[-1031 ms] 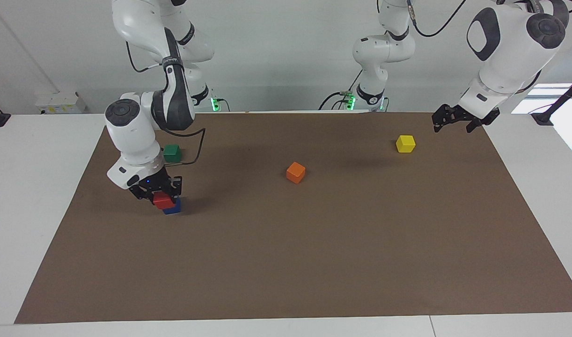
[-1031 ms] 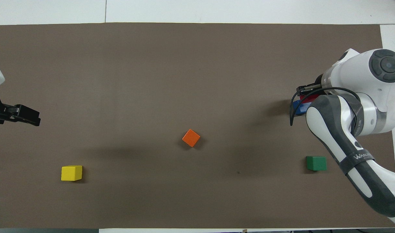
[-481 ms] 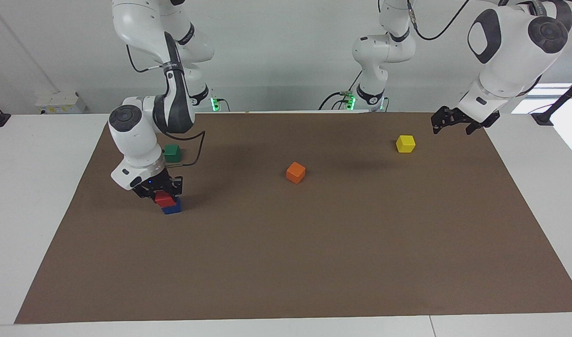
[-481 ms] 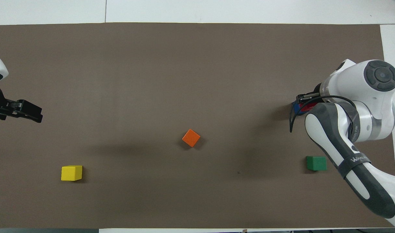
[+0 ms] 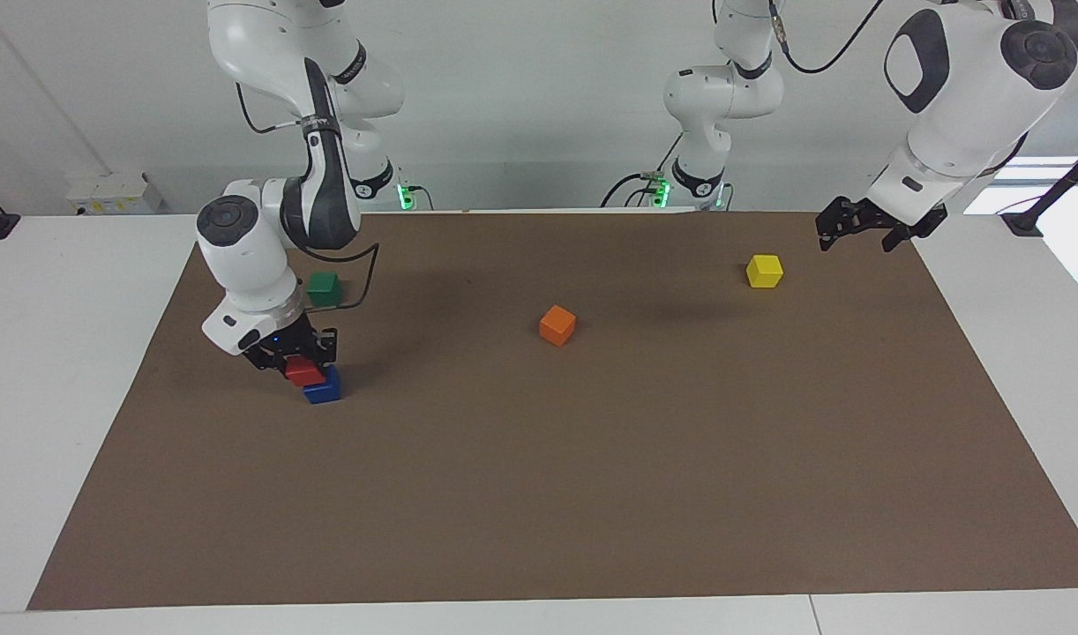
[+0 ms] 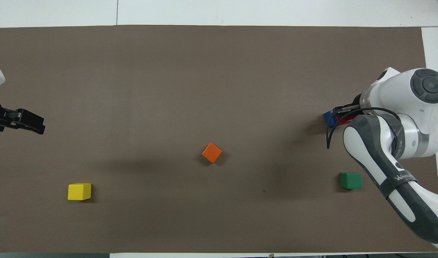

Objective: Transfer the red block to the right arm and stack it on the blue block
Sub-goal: 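Lower the red cube onto the blue cube with the right gripper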

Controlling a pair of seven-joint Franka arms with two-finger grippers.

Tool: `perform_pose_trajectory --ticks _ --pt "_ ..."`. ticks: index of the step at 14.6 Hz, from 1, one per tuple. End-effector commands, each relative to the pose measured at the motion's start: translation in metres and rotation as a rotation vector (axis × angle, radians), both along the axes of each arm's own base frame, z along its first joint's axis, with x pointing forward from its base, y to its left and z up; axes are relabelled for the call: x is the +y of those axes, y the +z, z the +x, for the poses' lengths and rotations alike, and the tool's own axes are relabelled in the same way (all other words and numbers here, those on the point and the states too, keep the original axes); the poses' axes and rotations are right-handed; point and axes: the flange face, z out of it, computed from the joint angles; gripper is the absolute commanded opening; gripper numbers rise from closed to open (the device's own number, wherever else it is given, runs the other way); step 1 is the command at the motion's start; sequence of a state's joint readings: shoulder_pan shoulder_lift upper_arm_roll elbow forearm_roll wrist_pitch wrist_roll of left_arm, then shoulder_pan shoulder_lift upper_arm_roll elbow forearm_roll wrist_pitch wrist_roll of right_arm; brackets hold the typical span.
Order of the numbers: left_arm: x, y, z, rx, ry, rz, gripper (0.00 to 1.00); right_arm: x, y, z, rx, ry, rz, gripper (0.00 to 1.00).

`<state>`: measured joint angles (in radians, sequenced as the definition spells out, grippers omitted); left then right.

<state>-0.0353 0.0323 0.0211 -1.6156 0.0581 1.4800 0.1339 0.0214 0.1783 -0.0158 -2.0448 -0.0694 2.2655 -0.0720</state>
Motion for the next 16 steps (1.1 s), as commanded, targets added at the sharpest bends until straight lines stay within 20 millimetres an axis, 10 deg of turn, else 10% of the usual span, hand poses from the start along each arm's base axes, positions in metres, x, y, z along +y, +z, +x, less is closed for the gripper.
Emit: perform_pose_trajectory --ticks 1,16 --pt "-0.001 0.006 0.000 -0.021 -0.004 0.014 1.00 -0.003 0.001 -0.010 -0.018 0.025 -0.014 0.00" --pt "-0.016 0.030 0.019 -0.250 -0.023 -0.040 1.00 0.001 -0.006 -0.018 -0.020 0.017 -0.009 0.00"
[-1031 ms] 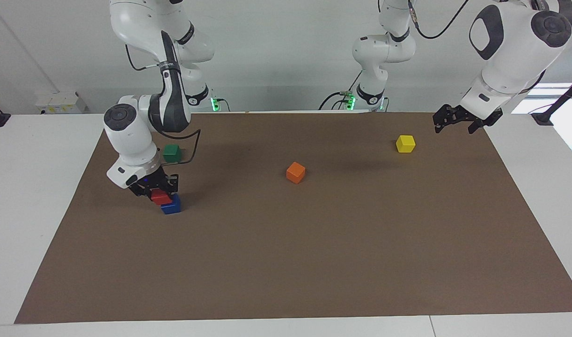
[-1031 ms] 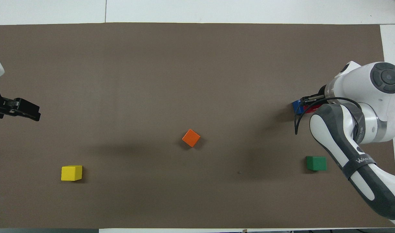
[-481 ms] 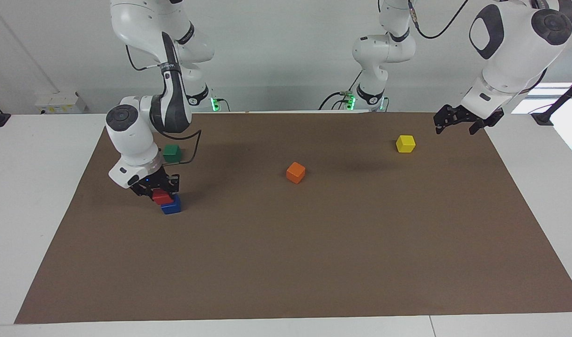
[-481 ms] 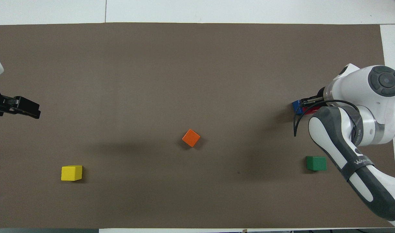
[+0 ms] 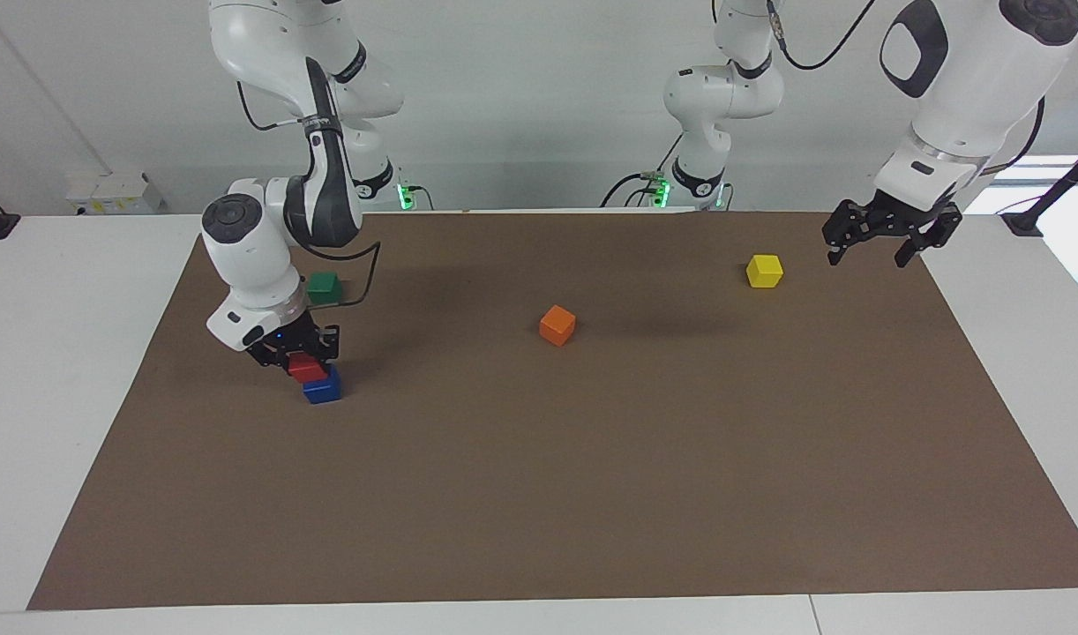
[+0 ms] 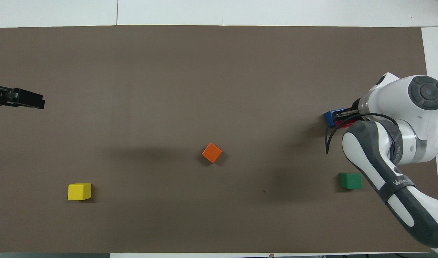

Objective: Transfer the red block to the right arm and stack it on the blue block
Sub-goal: 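Lower the red cube onto the blue cube with the right gripper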

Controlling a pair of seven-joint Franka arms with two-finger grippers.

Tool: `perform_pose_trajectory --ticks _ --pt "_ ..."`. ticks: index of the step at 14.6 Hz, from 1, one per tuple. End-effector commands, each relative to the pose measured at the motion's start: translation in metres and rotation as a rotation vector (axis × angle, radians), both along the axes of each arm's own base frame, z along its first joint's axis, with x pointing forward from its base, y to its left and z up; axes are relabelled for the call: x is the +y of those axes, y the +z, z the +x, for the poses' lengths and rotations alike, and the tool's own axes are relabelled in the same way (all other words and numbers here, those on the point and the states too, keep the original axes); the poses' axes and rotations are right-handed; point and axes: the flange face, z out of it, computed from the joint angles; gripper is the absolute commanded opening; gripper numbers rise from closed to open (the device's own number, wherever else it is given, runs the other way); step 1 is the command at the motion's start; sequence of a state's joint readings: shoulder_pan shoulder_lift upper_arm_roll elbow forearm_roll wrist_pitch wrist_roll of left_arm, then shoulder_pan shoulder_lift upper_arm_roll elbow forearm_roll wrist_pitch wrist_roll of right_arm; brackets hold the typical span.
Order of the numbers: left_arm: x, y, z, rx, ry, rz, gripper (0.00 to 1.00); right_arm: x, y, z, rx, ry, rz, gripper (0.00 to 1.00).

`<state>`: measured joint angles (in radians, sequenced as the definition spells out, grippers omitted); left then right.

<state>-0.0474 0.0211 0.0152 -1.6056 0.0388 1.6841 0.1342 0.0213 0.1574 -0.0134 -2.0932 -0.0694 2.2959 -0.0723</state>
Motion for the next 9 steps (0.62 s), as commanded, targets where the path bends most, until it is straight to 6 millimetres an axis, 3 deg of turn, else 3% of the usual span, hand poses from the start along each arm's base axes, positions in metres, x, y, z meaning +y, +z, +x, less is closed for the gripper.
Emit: perform_pose_trajectory --ticks 1,9 --pt "-0.0032 0.0033 -0.0022 -0.025 -0.001 -0.017 1.00 -0.0004 0.0009 -0.0074 -0.016 0.012 -0.011 0.00" --pt "-0.0078 -0.0018 -0.0049 0.005 0.002 -0.056 1.00 0.0001 0.0004 -0.0035 -0.043 0.019 -0.010 0.00"
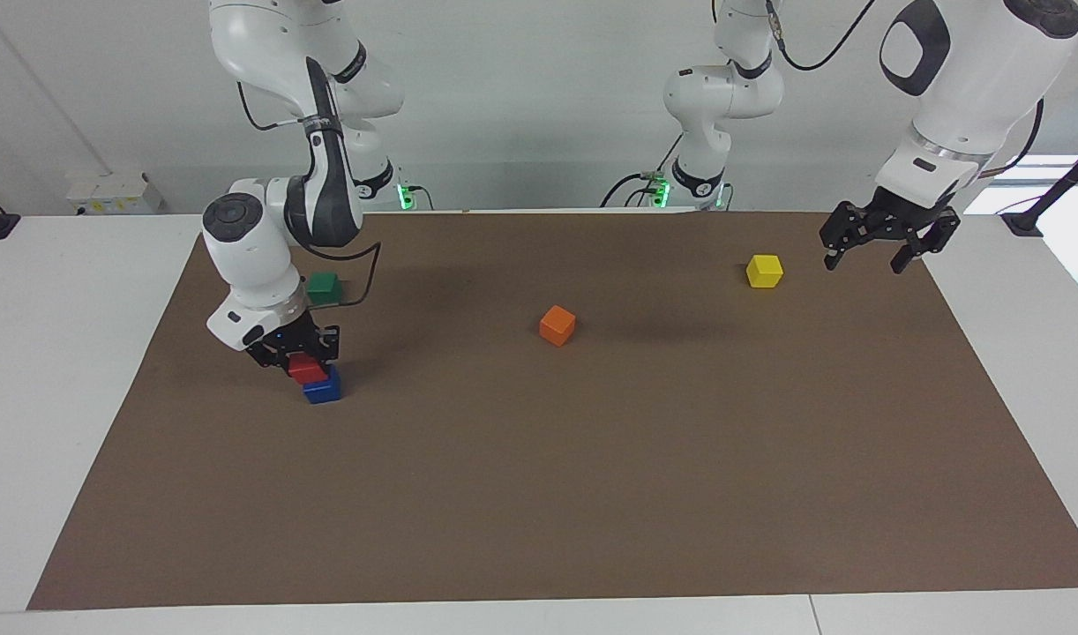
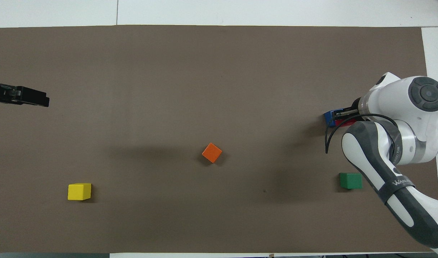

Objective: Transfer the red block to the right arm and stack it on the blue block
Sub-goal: 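Lower the red cube onto the blue cube with the right gripper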

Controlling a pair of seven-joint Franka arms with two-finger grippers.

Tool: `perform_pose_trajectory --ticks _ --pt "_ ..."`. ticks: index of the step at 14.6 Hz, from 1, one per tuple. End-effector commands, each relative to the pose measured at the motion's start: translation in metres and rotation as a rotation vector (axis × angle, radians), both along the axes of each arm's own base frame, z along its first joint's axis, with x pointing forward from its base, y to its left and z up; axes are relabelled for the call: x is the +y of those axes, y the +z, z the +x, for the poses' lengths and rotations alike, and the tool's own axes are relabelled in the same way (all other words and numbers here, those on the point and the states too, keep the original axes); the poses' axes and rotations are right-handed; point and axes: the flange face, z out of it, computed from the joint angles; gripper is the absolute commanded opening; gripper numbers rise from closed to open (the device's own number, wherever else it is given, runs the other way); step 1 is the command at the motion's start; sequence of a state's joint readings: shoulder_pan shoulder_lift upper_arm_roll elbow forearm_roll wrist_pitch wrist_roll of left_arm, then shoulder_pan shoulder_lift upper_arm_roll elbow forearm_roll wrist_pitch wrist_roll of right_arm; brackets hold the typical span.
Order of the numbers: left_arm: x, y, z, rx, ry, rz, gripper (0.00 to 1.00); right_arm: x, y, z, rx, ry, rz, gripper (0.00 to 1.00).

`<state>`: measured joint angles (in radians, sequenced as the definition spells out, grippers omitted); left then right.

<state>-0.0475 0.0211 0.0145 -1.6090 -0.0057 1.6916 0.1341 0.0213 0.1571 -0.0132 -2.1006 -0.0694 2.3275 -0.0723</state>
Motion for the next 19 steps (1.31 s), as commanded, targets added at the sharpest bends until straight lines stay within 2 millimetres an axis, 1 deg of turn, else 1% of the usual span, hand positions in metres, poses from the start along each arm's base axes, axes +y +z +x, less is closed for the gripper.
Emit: perform_pose_trajectory --ticks 1,7,10,13,14,15,16,17,18,19 --pt "-0.003 -0.002 -0.007 0.025 0.000 -0.011 1.00 0.000 0.001 -0.005 -0.019 0.017 -0.011 0.00" --pt "-0.002 -0.001 -0.007 0.027 0.000 -0.011 1.00 0.004 0.000 -0.005 -0.017 0.012 -0.011 0.00" --pt "-0.004 0.001 -0.011 0.031 -0.006 -0.010 1.00 0.004 0.000 -0.005 -0.017 0.011 -0.009 0.00" --pt "-0.012 -0.001 -0.016 0.071 -0.016 -0.009 1.00 0.004 0.000 -0.005 -0.017 0.012 -0.011 0.00" --pt "-0.011 0.001 -0.018 0.070 -0.014 -0.009 1.00 0.004 0.000 -0.006 -0.015 0.013 -0.010 0.05" --pt "-0.010 0.002 -0.018 0.067 -0.013 -0.009 1.00 0.004 0.000 -0.006 -0.014 0.011 -0.010 0.42" --pt "-0.009 0.003 -0.018 0.062 -0.013 -0.009 1.00 0.004 0.000 -0.006 -0.012 0.011 -0.010 0.76" --pt "-0.009 0.005 -0.018 0.054 -0.011 -0.010 1.00 0.004 0.000 -0.006 -0.010 0.011 -0.010 0.96" --pt "-0.006 0.005 -0.017 0.053 -0.006 -0.010 1.00 0.004 0.000 -0.006 -0.010 0.011 -0.010 1.00" --pt "-0.004 0.005 -0.017 0.054 -0.005 -0.010 1.00 0.004 0.000 -0.006 -0.010 0.011 -0.010 1.00"
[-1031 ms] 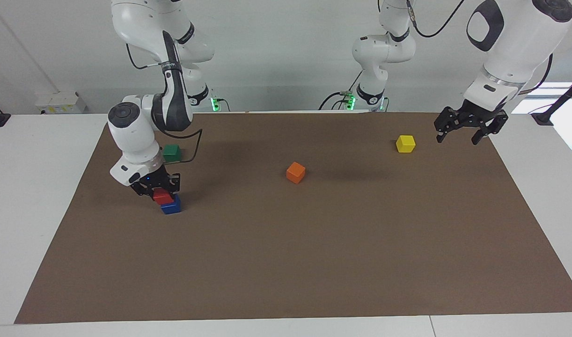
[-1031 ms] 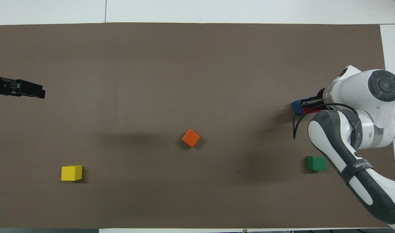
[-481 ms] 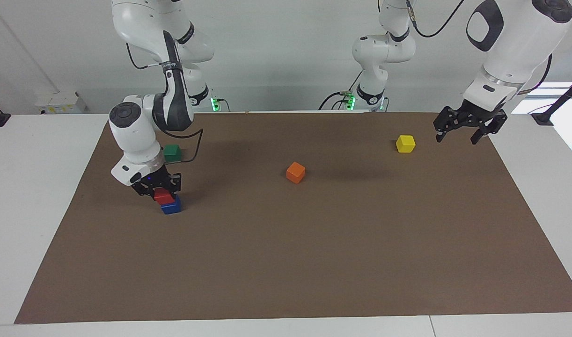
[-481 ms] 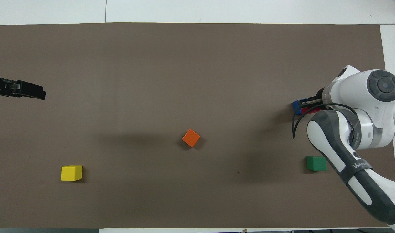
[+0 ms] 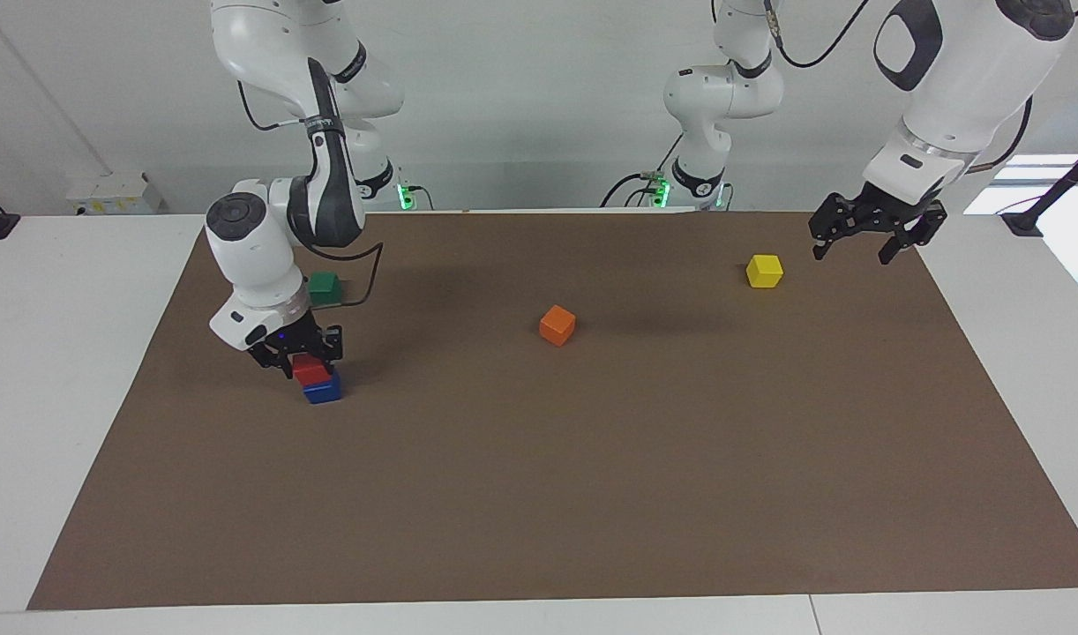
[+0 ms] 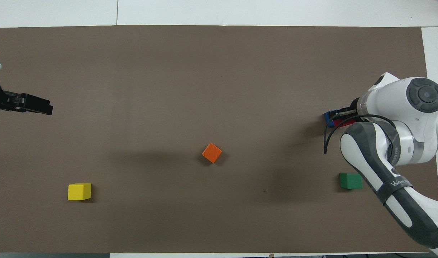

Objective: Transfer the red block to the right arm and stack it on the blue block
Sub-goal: 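Lower the red cube onto the blue cube with the right gripper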

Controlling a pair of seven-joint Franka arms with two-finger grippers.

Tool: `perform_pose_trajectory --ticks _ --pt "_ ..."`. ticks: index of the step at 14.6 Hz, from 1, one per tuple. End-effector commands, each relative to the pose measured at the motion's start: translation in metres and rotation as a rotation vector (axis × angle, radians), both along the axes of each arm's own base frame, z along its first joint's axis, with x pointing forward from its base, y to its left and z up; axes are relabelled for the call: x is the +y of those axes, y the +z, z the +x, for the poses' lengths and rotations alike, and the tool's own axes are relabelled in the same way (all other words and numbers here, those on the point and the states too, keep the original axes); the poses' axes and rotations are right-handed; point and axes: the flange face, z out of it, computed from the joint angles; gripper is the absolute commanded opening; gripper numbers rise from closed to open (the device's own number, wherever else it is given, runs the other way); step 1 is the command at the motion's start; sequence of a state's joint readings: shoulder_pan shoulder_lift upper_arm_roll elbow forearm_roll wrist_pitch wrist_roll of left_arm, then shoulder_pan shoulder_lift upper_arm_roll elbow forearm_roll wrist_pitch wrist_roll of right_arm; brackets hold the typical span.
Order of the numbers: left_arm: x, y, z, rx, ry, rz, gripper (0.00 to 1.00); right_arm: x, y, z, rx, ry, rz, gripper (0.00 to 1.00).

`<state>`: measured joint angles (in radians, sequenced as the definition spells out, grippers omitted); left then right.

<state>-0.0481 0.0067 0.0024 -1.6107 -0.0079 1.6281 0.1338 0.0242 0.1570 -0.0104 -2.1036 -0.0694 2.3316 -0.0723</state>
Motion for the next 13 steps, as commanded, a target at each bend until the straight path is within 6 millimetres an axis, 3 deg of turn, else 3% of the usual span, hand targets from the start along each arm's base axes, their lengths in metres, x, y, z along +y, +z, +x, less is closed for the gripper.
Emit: perform_pose_trajectory --ticks 1,7,13 --pt "0.004 0.004 -0.007 0.006 0.009 -0.009 1.00 0.001 0.002 -0.006 -0.011 0.005 -0.010 1.00" --pt "0.005 0.004 -0.008 0.008 0.012 -0.009 1.00 -0.002 0.008 -0.001 -0.001 -0.008 0.000 1.00" --pt "0.013 0.005 -0.010 0.008 0.026 -0.009 1.00 0.008 0.062 0.013 0.071 -0.056 0.080 1.00"
